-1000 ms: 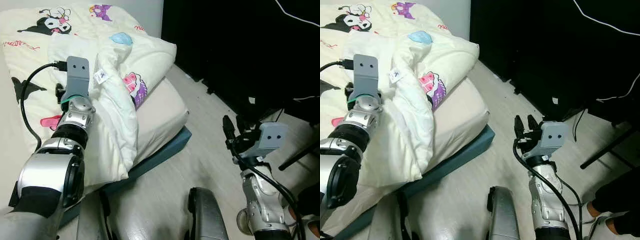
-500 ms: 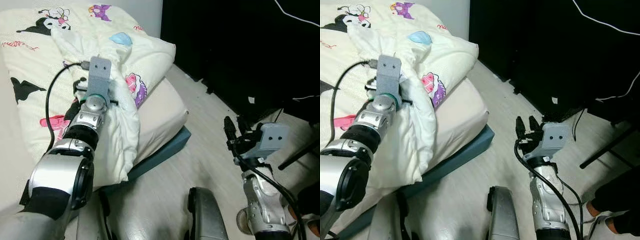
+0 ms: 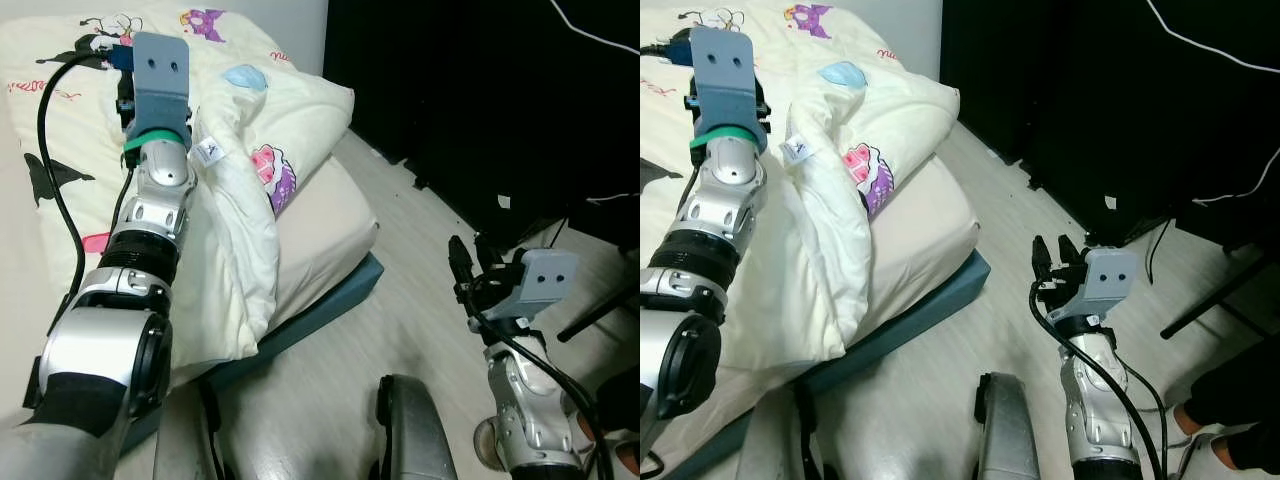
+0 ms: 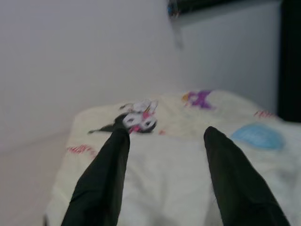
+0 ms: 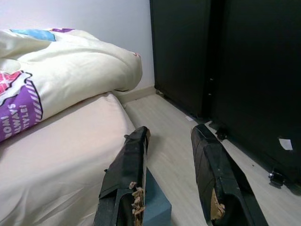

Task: Clean up the room

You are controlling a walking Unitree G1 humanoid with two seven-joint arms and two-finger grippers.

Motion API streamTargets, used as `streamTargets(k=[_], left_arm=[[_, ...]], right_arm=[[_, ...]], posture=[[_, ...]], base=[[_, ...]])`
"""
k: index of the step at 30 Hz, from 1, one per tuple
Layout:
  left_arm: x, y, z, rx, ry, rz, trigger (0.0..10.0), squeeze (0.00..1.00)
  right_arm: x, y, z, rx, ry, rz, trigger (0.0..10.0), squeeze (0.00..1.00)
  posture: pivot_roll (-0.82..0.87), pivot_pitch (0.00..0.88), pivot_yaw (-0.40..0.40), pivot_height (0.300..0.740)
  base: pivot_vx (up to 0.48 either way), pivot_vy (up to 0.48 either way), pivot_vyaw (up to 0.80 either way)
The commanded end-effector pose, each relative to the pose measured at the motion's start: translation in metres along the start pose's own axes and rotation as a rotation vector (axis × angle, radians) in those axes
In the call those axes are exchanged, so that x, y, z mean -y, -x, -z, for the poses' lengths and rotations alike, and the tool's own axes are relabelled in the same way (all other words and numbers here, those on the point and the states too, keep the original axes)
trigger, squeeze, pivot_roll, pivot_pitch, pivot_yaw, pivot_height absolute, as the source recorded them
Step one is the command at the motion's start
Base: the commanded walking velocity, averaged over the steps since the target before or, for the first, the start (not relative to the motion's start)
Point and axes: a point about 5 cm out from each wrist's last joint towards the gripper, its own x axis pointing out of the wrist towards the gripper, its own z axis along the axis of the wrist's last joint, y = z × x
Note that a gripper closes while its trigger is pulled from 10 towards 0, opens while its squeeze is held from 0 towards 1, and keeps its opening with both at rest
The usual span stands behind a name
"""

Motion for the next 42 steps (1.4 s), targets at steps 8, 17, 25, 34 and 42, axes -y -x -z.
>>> streamTargets(k=[8,17,25,34,42], left_arm=[[0.086,0.046,0.033,-0.39,0.094,0.36,10.0,0.01],[0.064,0.055,0.075,-0.578,0.082,0.134,10.0,0.0],[0.043,0.026,0.045,-0.37,0.213,0.266,10.0,0.0],[0.032,0.01,0.022,-0.212,0.137,0.273,10.0,0.0],[0.027,0.019,0.049,-0.334,-0.047,0.113,8.8,0.0]], right_arm=[[0.002,0.005,0.003,-0.021,-0.011,0.007,10.0,0.0],[-0.001,0.006,0.003,-0.019,-0.014,0.005,10.0,0.0],[0.001,0.01,0.004,-0.026,-0.014,0.012,10.0,0.0],[-0.002,0.006,0.004,-0.026,-0.019,0.001,10.0,0.0],[-0.002,0.007,0.003,-0.026,-0.016,0.001,10.0,0.0]], posture=[[-0.01,0.171,0.023,0.505],[-0.02,0.173,0.032,0.505],[-0.01,0.181,0.034,0.505],[-0.01,0.183,0.026,0.505],[-0.02,0.176,0.03,0.505]], base=[[0.0,0.0,0.0],[0.0,0.0,0.0],[0.0,0.0,0.0],[0.0,0.0,0.0],[0.0,0.0,0.0]])
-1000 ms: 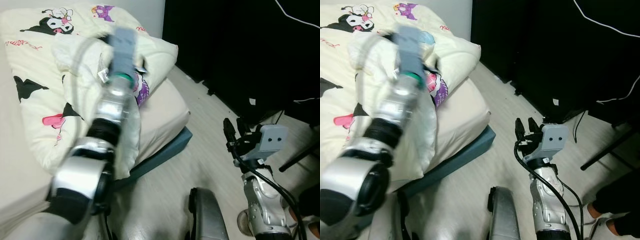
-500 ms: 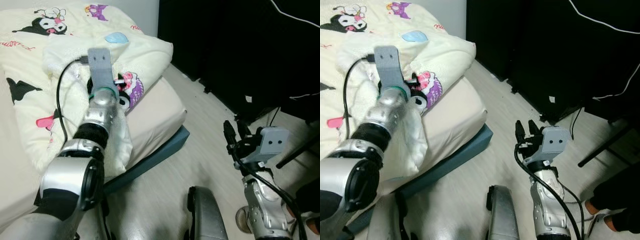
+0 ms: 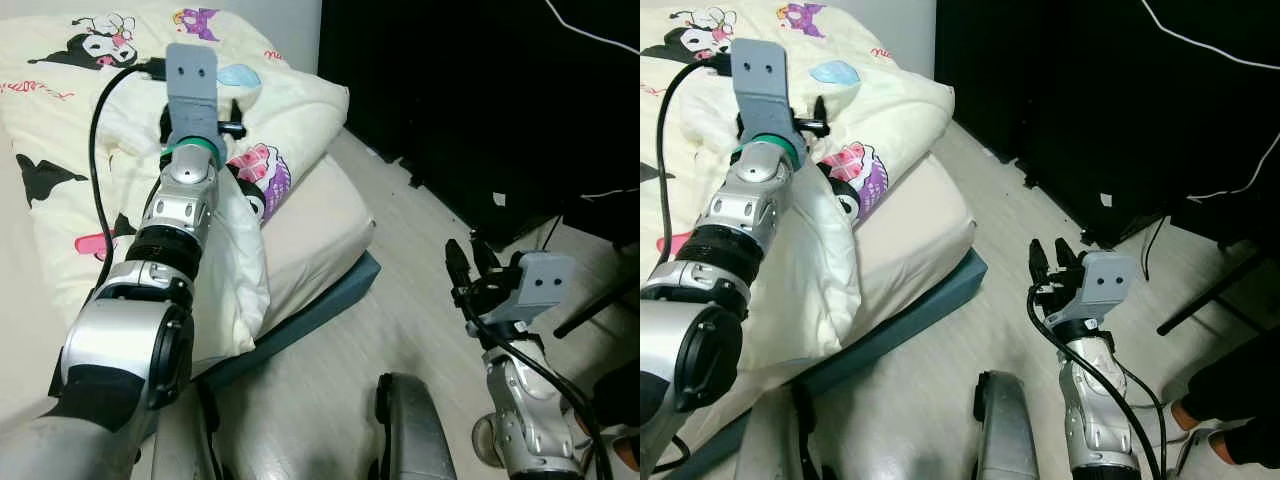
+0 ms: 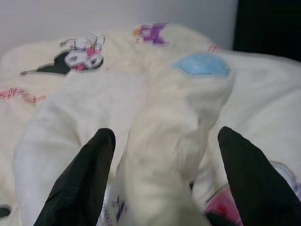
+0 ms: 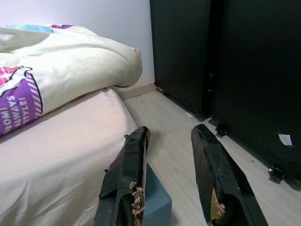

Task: Clean up the room

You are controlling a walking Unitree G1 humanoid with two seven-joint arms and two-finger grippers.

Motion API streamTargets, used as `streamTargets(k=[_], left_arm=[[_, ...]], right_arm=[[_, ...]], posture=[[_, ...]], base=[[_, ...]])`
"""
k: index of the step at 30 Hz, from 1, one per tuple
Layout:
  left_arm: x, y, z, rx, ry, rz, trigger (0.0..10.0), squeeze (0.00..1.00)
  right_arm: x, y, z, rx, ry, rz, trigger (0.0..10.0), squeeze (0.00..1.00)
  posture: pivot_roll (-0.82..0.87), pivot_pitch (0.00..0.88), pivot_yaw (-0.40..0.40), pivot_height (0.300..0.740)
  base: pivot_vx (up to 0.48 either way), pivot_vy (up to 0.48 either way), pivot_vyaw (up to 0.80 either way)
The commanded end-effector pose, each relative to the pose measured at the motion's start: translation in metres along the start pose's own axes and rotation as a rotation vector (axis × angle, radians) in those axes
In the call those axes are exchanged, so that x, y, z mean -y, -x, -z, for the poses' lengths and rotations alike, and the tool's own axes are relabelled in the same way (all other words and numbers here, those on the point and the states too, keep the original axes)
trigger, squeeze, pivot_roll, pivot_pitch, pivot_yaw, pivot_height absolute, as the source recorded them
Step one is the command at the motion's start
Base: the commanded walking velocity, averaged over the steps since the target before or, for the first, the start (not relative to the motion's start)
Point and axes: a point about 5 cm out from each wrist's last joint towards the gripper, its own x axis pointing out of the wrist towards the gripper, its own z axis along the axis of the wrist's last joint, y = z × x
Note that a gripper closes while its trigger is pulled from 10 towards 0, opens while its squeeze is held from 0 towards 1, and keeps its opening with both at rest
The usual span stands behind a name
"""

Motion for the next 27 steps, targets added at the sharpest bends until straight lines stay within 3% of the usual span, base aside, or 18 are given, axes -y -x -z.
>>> streamTargets(k=[1,2,3,7,8,13,22,26,27], left_arm=[[0.001,0.002,0.012,-0.043,-0.035,-0.021,8.8,0.0],[0.001,0.004,0.021,-0.081,-0.042,-0.043,8.8,0.0],[0.006,0.007,0.03,-0.12,-0.074,-0.021,4.5,0.0],[0.009,0.01,0.038,-0.151,-0.101,-0.005,4.3,0.0],[0.011,0.015,0.053,-0.2,-0.127,0.012,0.0,0.0],[0.008,0.016,0.059,-0.211,-0.126,0.018,0.0,0.0],[0.003,0.011,0.051,-0.178,-0.091,-0.014,0.0,0.0],[0.009,0.009,0.04,-0.137,-0.045,0.043,0.0,0.0],[0.016,0.009,0.03,-0.104,0.007,0.112,0.0,0.0]], right_arm=[[0.002,0.003,0.002,-0.014,-0.012,0.012,10.0,0.0],[0.002,0.003,0.002,-0.013,-0.011,0.013,10.0,0.0],[0.002,0.003,0.002,-0.012,-0.011,0.013,10.0,0.0],[0.002,0.003,0.002,-0.012,-0.011,0.013,10.0,0.0],[0.002,0.002,0.002,-0.009,-0.011,0.014,10.0,0.0],[0.003,0.002,0.001,-0.005,-0.01,0.018,10.0,0.0],[0.003,0.0,0.001,-0.004,-0.009,0.017,10.0,0.0],[0.003,0.0,0.001,-0.002,-0.01,0.017,10.0,0.0],[0.003,0.001,0.001,-0.003,-0.009,0.018,10.0,0.0]], posture=[[-0.02,0.176,0.03,0.505],[-0.02,0.176,0.03,0.505],[-0.02,0.172,0.031,0.505],[-0.02,0.172,0.031,0.505],[-0.02,0.169,0.035,0.505],[-0.02,0.164,0.038,0.505],[-0.02,0.157,0.036,0.505],[-0.02,0.157,0.036,0.505],[-0.02,0.157,0.036,0.505]], base=[[0.0,0.0,0.0],[0.0,0.0,0.0],[0.0,0.0,0.0],[0.0,0.0,0.0],[0.0,0.0,0.0],[0.0,0.0,0.0],[0.0,0.0,0.0],[0.0,0.0,0.0],[0.0,0.0,0.0]])
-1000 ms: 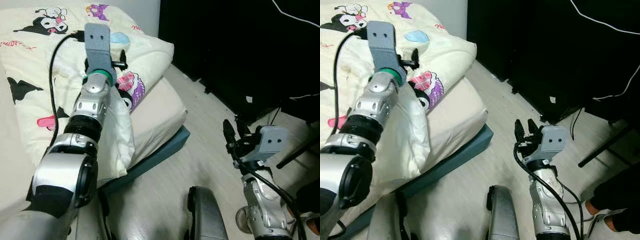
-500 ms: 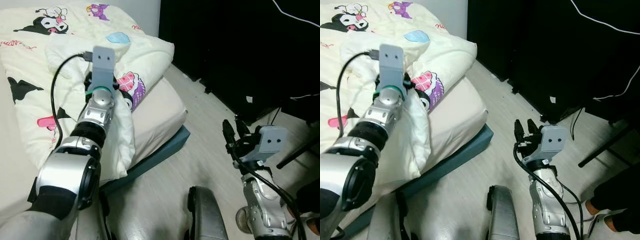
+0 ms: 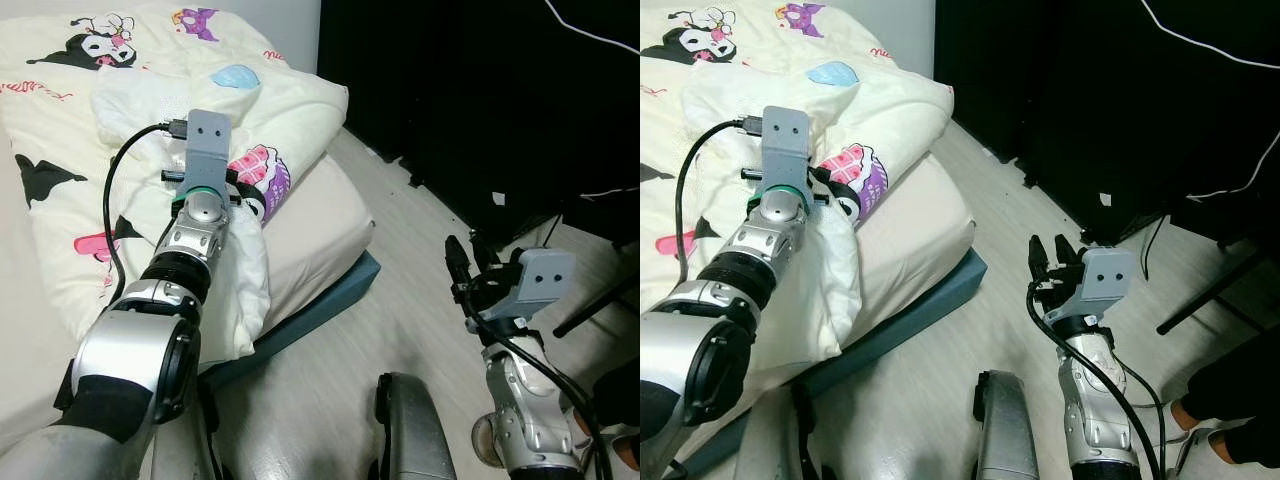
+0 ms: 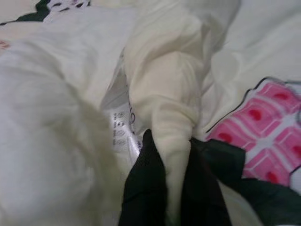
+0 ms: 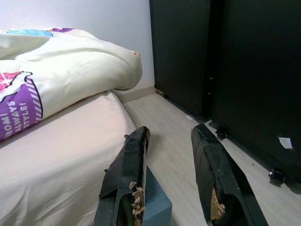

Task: Clean up the room

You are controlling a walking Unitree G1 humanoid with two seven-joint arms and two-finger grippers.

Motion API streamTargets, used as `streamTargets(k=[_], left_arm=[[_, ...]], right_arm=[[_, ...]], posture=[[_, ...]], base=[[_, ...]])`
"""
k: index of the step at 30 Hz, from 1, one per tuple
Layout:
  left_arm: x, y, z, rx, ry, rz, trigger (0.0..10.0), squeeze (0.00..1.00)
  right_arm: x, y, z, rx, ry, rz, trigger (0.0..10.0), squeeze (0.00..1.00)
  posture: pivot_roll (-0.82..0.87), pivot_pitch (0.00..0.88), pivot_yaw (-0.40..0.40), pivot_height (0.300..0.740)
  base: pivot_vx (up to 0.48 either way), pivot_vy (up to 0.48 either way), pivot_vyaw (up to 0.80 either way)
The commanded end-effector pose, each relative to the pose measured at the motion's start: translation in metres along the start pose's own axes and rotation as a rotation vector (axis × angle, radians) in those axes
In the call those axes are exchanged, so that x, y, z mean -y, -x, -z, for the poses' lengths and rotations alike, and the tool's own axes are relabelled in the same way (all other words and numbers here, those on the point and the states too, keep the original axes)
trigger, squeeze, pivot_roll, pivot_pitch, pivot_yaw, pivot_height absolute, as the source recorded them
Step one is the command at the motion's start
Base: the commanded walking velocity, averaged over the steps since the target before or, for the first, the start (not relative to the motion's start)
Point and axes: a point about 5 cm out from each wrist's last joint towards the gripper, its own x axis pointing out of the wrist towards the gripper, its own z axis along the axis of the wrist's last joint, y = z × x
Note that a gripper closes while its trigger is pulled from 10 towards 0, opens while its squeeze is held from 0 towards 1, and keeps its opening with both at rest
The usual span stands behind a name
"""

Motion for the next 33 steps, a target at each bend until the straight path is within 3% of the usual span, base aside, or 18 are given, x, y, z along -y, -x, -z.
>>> streamTargets(k=[1,2,3,4,6,8,12,13,14,17,18,20,22,27,30,31,32,33], left_arm=[[0.011,0.001,-0.017,0.064,0.071,0.107,0.0,0.0],[0.011,0.001,-0.017,0.064,0.071,0.107,0.0,0.0],[0.031,0.009,-0.038,0.165,0.183,0.372,0.0,0.0],[0.031,0.009,-0.038,0.165,0.183,0.372,0.0,0.0],[0.046,0.023,-0.053,0.24,0.262,0.662,0.0,0.0],[0.046,0.023,-0.053,0.24,0.262,0.662,0.0,0.0],[0.05,0.052,-0.052,0.25,0.265,0.955,0.0,0.0],[0.054,0.073,-0.039,0.214,0.231,1.096,2.5,0.0],[0.054,0.073,-0.039,0.214,0.231,1.096,2.5,0.0],[0.071,0.132,0.051,0.019,-0.062,1.37,10.0,0.0],[0.071,0.132,0.051,0.019,-0.062,1.37,10.0,0.0],[0.075,0.147,0.107,-0.046,-0.293,1.402,10.0,0.0],[0.075,0.147,0.107,-0.046,-0.293,1.402,10.0,0.0],[0.071,0.146,0.14,-0.052,-0.497,1.377,10.0,0.0],[0.074,0.133,0.133,-0.073,-0.382,1.242,10.0,0.0],[0.075,0.13,0.125,-0.09,-0.288,1.202,10.0,1.0],[0.075,0.13,0.125,-0.09,-0.288,1.202,10.0,1.0],[0.074,0.132,0.115,-0.137,-0.155,1.199,10.0,1.0]], right_arm=[[0.004,0.004,0.004,-0.016,-0.009,0.021,10.0,0.0],[0.004,0.004,0.004,-0.016,-0.009,0.021,10.0,0.0],[0.005,0.005,0.004,-0.017,-0.008,0.025,10.0,0.0],[0.005,0.005,0.004,-0.017,-0.008,0.025,10.0,0.0],[0.006,0.006,0.004,-0.018,-0.008,0.028,10.0,0.0],[0.006,0.006,0.004,-0.018,-0.008,0.028,10.0,0.0],[0.006,0.008,0.005,-0.025,-0.01,0.029,10.0,0.0],[0.005,0.009,0.007,-0.029,-0.012,0.029,10.0,0.0],[0.005,0.009,0.007,-0.029,-0.012,0.029,10.0,0.0],[0.002,0.006,0.009,-0.038,-0.02,0.018,10.0,0.0],[0.002,0.006,0.009,-0.038,-0.02,0.018,10.0,0.0],[0.001,0.004,0.009,-0.039,-0.021,0.012,10.0,0.0],[0.001,0.004,0.009,-0.039,-0.021,0.012,10.0,0.0],[0.003,0.005,0.009,-0.041,-0.016,0.015,10.0,0.0],[0.004,0.007,0.009,-0.045,-0.012,0.019,10.0,0.0],[0.005,0.007,0.009,-0.045,-0.011,0.021,10.0,0.0],[0.005,0.007,0.009,-0.045,-0.011,0.021,10.0,0.0],[0.005,0.008,0.009,-0.045,-0.011,0.023,10.0,0.0]], posture=[[-0.02,0.157,0.036,0.505],[-0.02,0.157,0.036,0.505],[-0.02,0.157,0.036,0.505],[-0.02,0.157,0.036,0.505],[-0.02,0.162,0.036,0.505],[-0.02,0.162,0.036,0.505],[-0.01,0.17,0.038,0.505],[0.0,0.173,0.036,0.505],[0.0,0.173,0.036,0.505],[0.01,0.18,0.027,0.505],[0.01,0.18,0.027,0.505],[0.01,0.18,0.027,0.505],[0.01,0.18,0.027,0.505],[0.0,0.186,0.023,0.505],[-0.01,0.187,0.026,0.505],[-0.01,0.187,0.026,0.505],[-0.01,0.187,0.026,0.505],[-0.01,0.186,0.025,0.505]], base=[[0.0,0.0,0.0],[0.0,0.0,0.0],[0.0,0.0,0.0],[0.0,0.0,0.0],[0.0,0.0,0.0],[0.0,0.0,0.0],[0.0,0.0,0.0],[0.0,0.0,0.0],[0.0,0.0,0.0],[0.0,0.0,0.0],[0.0,0.0,0.0],[0.0,0.0,0.0],[0.0,0.0,0.0],[0.0,0.0,0.0],[0.0,0.0,0.0],[0.0,0.0,0.0],[0.0,0.0,0.0],[0.0,0.0,0.0]])
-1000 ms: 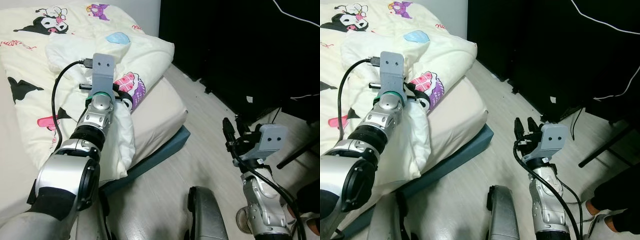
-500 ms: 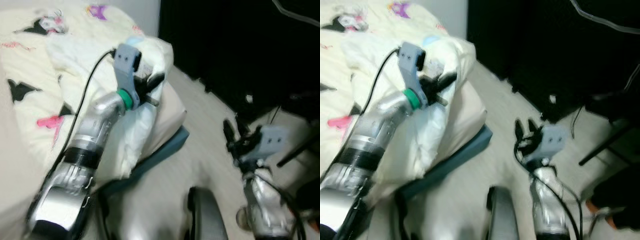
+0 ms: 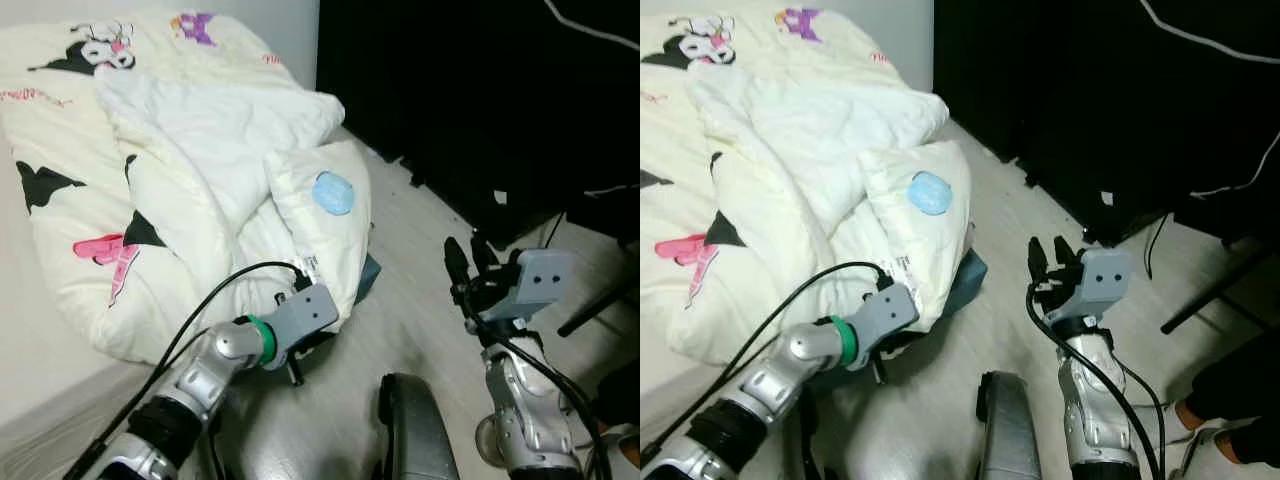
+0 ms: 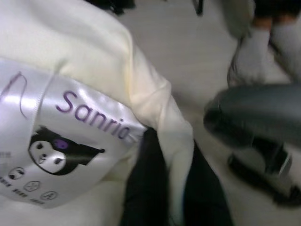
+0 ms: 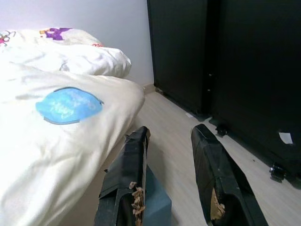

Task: Clean up the room

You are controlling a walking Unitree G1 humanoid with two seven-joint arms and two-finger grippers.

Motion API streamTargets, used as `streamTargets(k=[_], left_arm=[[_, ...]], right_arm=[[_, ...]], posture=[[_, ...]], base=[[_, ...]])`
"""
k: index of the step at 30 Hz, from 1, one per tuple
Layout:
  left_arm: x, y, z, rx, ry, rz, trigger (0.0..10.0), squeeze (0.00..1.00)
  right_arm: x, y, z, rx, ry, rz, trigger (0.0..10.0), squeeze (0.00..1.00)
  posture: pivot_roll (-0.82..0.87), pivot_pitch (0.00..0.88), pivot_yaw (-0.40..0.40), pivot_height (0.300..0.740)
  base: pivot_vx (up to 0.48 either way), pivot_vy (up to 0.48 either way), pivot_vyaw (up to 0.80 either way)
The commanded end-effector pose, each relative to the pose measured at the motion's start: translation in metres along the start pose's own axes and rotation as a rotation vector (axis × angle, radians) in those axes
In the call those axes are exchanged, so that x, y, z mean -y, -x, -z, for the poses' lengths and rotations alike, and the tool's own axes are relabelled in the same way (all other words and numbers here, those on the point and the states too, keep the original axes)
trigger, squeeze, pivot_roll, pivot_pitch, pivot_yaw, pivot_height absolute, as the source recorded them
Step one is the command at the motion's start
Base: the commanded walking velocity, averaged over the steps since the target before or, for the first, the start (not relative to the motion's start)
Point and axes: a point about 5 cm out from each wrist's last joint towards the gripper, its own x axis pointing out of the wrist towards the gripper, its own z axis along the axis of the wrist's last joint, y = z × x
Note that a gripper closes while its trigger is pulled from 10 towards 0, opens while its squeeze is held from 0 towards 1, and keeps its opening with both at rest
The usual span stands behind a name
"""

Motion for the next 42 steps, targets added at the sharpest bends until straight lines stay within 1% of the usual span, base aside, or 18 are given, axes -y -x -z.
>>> streamTargets(k=[1,3,6,7,8,9,11,12,16,18,19,21,26,30,31,35,37,42], left_arm=[[0.004,0.003,-0.002,0.009,0.131,0.017,10.0,1.0],[0.01,0.014,-0.022,0.123,0.361,0.145,10.0,1.0],[0.013,0.022,-0.03,0.182,0.425,0.232,10.0,1.0],[0.016,0.053,-0.04,0.294,0.363,0.413,10.0,0.65],[0.016,0.053,-0.04,0.294,0.363,0.413,10.0,0.65],[0.021,0.067,-0.034,0.265,0.199,0.475,10.0,0.21],[0.022,0.068,-0.03,0.237,0.142,0.48,10.0,0.21],[0.021,0.07,-0.029,0.224,0.106,0.469,10.0,0.0],[0.02,0.072,-0.028,0.221,0.09,0.461,10.0,0.0],[-0.016,0.067,-0.059,0.392,0.244,0.204,10.0,0.0],[-0.016,0.067,-0.059,0.392,0.244,0.204,10.0,0.0],[-0.051,0.064,-0.087,0.504,0.341,-0.045,10.0,0.0],[-0.081,0.063,-0.119,0.565,0.3,-0.324,10.0,0.0],[-0.086,0.066,-0.142,0.612,0.246,-0.411,10.0,0.0],[-0.086,0.066,-0.149,0.618,0.211,-0.443,10.0,0.0],[-0.087,0.066,-0.151,0.566,0.151,-0.519,10.0,0.0],[-0.089,0.072,-0.145,0.504,0.114,-0.655,10.0,0.0],[-0.093,0.078,-0.14,0.483,0.124,-0.754,10.0,0.0]], right_arm=[[0.005,0.006,0.006,-0.032,-0.01,0.022,10.0,0.0],[0.005,0.006,0.007,-0.034,-0.011,0.024,10.0,0.0],[0.004,0.006,0.007,-0.035,-0.01,0.023,10.0,0.0],[0.004,0.006,0.008,-0.038,-0.009,0.024,10.0,0.0],[0.004,0.006,0.008,-0.038,-0.009,0.024,10.0,0.0],[0.005,0.006,0.008,-0.039,-0.01,0.026,10.0,0.0],[0.005,0.006,0.008,-0.039,-0.01,0.027,10.0,0.0],[0.004,0.006,0.008,-0.037,-0.011,0.027,10.0,0.0],[0.004,0.006,0.008,-0.036,-0.012,0.027,10.0,0.0],[0.009,-0.001,-0.003,0.001,-0.018,0.03,10.0,0.0],[0.009,-0.001,-0.003,0.001,-0.018,0.03,10.0,0.0],[0.009,-0.012,-0.01,0.006,-0.062,-0.037,10.0,0.0],[-0.012,-0.032,-0.009,-0.024,-0.15,-0.239,10.0,0.0],[-0.025,-0.054,-0.008,-0.04,-0.166,-0.311,10.0,0.0],[-0.029,-0.067,-0.007,-0.05,-0.195,-0.324,10.0,1.0],[-0.037,-0.085,-0.007,-0.071,-0.273,-0.349,10.0,1.0],[-0.054,-0.097,-0.005,-0.115,-0.341,-0.409,10.0,1.0],[-0.063,-0.102,-0.001,-0.166,-0.358,-0.448,10.0,1.0]], posture=[[-0.01,0.186,0.025,0.505],[-0.01,0.186,0.025,0.505],[-0.01,0.186,0.025,0.505],[-0.01,0.186,0.025,0.505],[-0.01,0.186,0.025,0.505],[-0.01,0.186,0.025,0.505],[-0.01,0.186,0.025,0.505],[0.0,0.191,0.03,0.505],[0.0,0.191,0.03,0.505],[0.0,0.193,0.032,0.505],[0.0,0.193,0.032,0.505],[0.0,0.193,0.032,0.505],[0.03,0.202,0.013,0.505],[0.05,0.211,0.003,0.505],[0.09,0.219,-0.009,0.505],[0.12,0.23,-0.017,0.505],[0.15,0.245,-0.026,0.505],[0.17,0.254,-0.032,0.505]], base=[[0.0,0.0,0.0],[0.0,0.0,0.0],[0.0,0.0,0.0],[0.0,0.0,0.0],[0.0,0.0,0.0],[0.0,0.0,0.0],[0.0,0.0,0.0],[0.0,0.0,0.0],[0.0,0.0,0.0],[0.0,0.0,0.0],[0.0,0.0,0.0],[0.0,0.0,0.0],[0.0,0.0,0.0],[0.0,0.0,0.0],[0.0,0.0,0.0],[0.0,0.0,0.0],[0.0,0.0,0.0],[0.0,0.0,0.0]])
